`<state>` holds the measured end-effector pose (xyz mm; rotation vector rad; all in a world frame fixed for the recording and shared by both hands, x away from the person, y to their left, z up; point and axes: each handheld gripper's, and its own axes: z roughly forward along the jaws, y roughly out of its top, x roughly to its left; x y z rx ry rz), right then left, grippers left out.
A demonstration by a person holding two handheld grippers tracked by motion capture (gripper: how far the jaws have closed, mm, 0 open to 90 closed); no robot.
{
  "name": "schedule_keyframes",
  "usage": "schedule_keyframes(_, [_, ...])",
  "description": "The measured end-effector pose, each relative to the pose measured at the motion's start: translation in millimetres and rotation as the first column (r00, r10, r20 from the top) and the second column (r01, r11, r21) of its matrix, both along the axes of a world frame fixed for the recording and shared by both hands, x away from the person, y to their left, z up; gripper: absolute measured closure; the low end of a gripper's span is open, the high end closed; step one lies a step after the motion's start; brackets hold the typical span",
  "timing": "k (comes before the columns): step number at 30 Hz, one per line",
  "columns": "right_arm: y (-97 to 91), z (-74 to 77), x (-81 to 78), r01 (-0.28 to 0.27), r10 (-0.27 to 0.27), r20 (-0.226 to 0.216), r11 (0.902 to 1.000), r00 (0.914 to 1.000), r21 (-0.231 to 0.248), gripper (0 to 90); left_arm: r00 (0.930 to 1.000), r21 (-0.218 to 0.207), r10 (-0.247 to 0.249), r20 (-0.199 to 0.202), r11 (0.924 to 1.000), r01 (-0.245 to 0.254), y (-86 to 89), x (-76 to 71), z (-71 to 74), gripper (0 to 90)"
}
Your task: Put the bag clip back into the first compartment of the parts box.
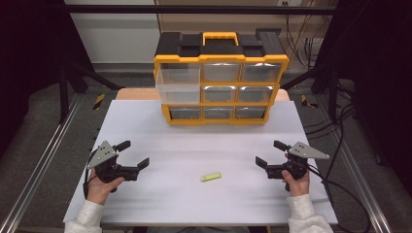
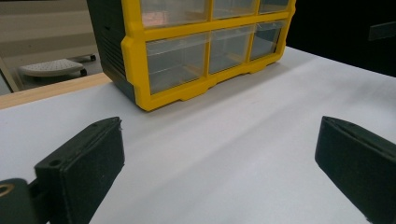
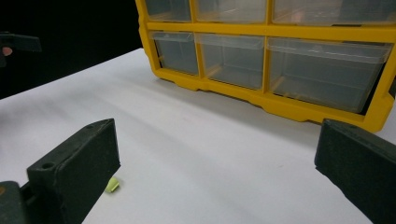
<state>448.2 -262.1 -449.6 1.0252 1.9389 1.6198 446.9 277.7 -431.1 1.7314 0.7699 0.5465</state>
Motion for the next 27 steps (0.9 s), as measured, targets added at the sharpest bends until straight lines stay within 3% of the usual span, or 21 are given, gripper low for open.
schedule_keyframes(13, [1.1,-1.3,0.5,-0.018,0.018,-0.005,0.9996,0.9998,-0.02,0.5,0.9999,-0.003,-0.006,-0.009,1.0,0.006,-1.3,-0.1,-0.4,1.3])
schedule_keyframes(27, [1.1,-1.0,0.2,-0.018,0.018,-0.003,0.9996,0.9998,-0.02,0.5,0.9989,0.029,-0.031,-0.036,0.9991,0.032,-24.2,-2.1,2.6,1.6])
